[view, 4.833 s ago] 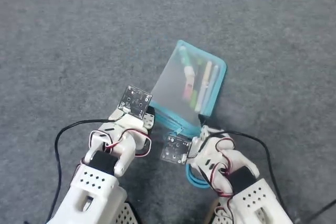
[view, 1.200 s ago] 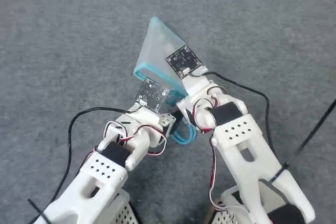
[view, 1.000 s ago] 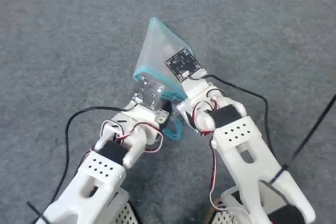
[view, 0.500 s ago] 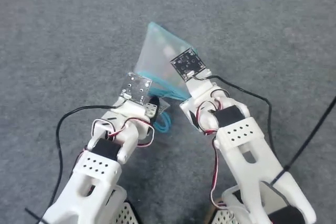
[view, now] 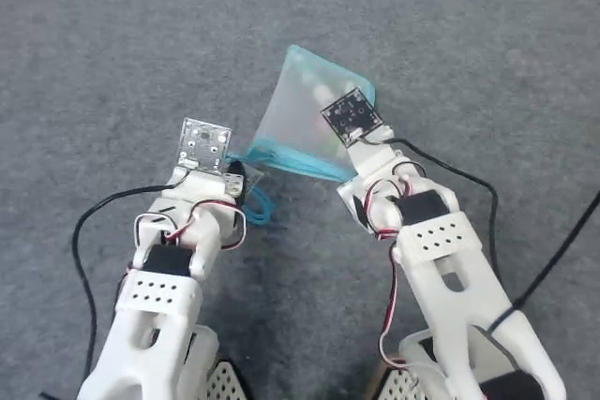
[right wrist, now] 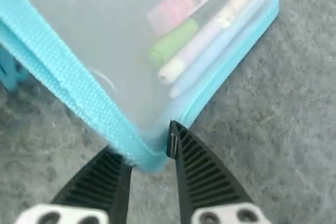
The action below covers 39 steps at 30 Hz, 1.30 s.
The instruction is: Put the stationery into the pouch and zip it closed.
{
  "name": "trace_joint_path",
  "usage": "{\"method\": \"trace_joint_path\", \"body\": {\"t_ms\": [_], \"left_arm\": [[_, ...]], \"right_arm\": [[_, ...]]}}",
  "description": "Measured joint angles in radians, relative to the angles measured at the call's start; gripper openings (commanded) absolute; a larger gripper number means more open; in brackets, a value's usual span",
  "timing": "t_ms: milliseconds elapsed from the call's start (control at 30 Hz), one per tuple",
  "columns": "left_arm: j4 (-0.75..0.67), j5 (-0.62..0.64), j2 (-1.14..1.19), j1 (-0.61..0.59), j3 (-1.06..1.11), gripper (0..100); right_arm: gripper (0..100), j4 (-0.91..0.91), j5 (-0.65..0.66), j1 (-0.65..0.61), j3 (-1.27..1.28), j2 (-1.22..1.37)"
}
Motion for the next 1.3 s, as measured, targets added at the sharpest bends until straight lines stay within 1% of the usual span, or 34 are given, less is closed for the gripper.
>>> {"method": "trace_joint_path", "body": {"t_ms": [333,500,667,800,867,967,1067,1200,1300], "left_arm": [[0.015,0.0,0.0,-0.003,0.002,1],[0.018,0.0,0.0,-0.003,0.002,1],[0.021,0.0,0.0,-0.002,0.002,1],[0.021,0.0,0.002,0.0,0.002,2],[0.021,0.0,0.002,0.002,0.002,5],[0.021,-0.002,0.002,0.002,0.002,14],[0.021,-0.002,0.002,-0.003,0.002,18],[0.021,-0.002,0.002,-0.006,0.002,18],[0.021,-0.002,0.002,-0.015,0.002,18]], "right_arm": [[0.6,-0.002,0.038,0.077,0.054,-0.025],[0.6,-0.002,0.044,0.08,0.055,-0.025],[0.6,-0.002,0.046,0.123,0.055,-0.025],[0.7,-0.002,0.046,0.13,0.084,-0.026],[0.9,-0.002,0.046,0.13,0.089,-0.032],[1.6,-0.002,0.037,0.13,0.089,-0.038],[9.1,0.02,0.011,0.133,0.092,-0.049],[20.3,0.101,0.002,0.135,0.117,-0.15],[22.8,0.141,-0.002,0.147,0.166,-0.238]]}}
